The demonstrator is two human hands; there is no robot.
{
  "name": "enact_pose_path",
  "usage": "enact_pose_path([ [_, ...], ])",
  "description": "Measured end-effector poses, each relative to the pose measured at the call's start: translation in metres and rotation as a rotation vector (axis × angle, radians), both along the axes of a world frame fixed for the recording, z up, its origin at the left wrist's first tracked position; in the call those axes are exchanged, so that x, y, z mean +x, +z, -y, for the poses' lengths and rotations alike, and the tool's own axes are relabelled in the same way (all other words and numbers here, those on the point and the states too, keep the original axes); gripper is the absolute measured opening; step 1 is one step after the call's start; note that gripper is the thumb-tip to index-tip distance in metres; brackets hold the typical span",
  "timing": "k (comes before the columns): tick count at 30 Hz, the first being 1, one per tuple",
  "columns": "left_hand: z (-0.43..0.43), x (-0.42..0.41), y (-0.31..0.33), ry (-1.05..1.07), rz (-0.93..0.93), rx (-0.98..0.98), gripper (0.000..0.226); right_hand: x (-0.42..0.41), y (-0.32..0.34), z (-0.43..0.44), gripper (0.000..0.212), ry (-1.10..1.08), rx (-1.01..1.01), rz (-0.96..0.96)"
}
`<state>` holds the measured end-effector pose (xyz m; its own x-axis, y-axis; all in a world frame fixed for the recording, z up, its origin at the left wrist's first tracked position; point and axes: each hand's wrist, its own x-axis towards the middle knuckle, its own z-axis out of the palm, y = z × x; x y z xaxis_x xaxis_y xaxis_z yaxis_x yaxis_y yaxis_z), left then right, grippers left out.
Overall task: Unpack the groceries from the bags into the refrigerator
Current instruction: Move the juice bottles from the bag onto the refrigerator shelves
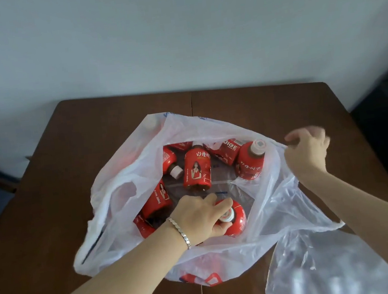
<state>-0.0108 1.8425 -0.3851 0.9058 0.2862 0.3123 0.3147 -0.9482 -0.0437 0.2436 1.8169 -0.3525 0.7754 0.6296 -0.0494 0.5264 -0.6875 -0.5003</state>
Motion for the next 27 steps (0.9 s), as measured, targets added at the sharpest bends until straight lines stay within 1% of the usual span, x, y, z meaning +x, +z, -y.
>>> enact_pose_path([
  [1, 0.000, 0.000, 0.000, 0.002, 0.005, 0.007, 0.063, -0.007, 0.013, 0.001, 0.025, 0.133, 0.186, 0.139],
  [2, 0.000, 0.000, -0.001, 0.002, 0.009, 0.008, 0.062, -0.015, 0.024, 0.002, 0.023, 0.280, 0.313, 0.248],
  [3, 0.000, 0.000, 0.000, 0.000, 0.011, 0.007, 0.060, -0.025, 0.034, 0.002, 0.023, 0.440, 0.331, 0.317],
  [4, 0.000, 0.000, 0.000, 0.002, 0.010, 0.005, 0.059, -0.029, 0.034, -0.001, 0.028, 0.590, 0.258, 0.323],
  [5, 0.001, 0.001, 0.000, 0.008, 0.009, 0.003, 0.057, -0.034, 0.034, -0.004, 0.036, 0.684, 0.074, 0.308],
  [6, 0.001, 0.001, 0.000, 0.014, 0.007, -0.002, 0.055, -0.038, 0.029, -0.008, 0.042, 0.712, -0.134, 0.318],
  [7, 0.001, 0.001, 0.001, 0.022, 0.003, -0.012, 0.054, -0.042, 0.026, -0.010, 0.042, 0.705, -0.271, 0.349],
  [9, 0.002, 0.001, 0.001, 0.029, -0.011, -0.032, 0.051, -0.045, 0.023, -0.013, 0.036, 0.680, -0.360, 0.373],
  [10, 0.003, 0.001, 0.001, 0.028, -0.019, -0.042, 0.050, -0.046, 0.023, -0.014, 0.035, 0.658, -0.398, 0.339],
  [12, 0.003, 0.001, 0.004, 0.034, -0.049, -0.049, 0.047, -0.052, 0.027, -0.013, 0.042, 0.620, -0.465, 0.259],
  [14, 0.003, 0.001, 0.006, 0.047, -0.067, -0.037, 0.045, -0.053, 0.028, -0.008, 0.050, 0.639, -0.501, 0.266],
  [17, 0.005, 0.000, 0.009, 0.058, -0.096, -0.045, 0.047, -0.058, 0.029, -0.003, 0.044, 0.544, -0.411, 0.164],
  [19, 0.007, 0.000, 0.011, 0.071, -0.101, -0.056, 0.047, -0.064, 0.032, 0.009, 0.043, 0.518, -0.298, 0.074],
  [22, 0.010, 0.000, 0.012, 0.121, -0.129, -0.097, 0.045, -0.070, 0.042, 0.038, 0.037, 0.482, -0.057, -0.019],
  [24, 0.016, -0.001, 0.020, 0.213, -0.173, -0.143, 0.046, -0.074, 0.053, 0.056, 0.033, 0.488, 0.055, -0.033],
  [27, 0.022, 0.000, 0.037, 0.425, -0.313, -0.195, 0.049, -0.079, 0.071, 0.072, 0.031, 0.539, 0.116, 0.044],
])
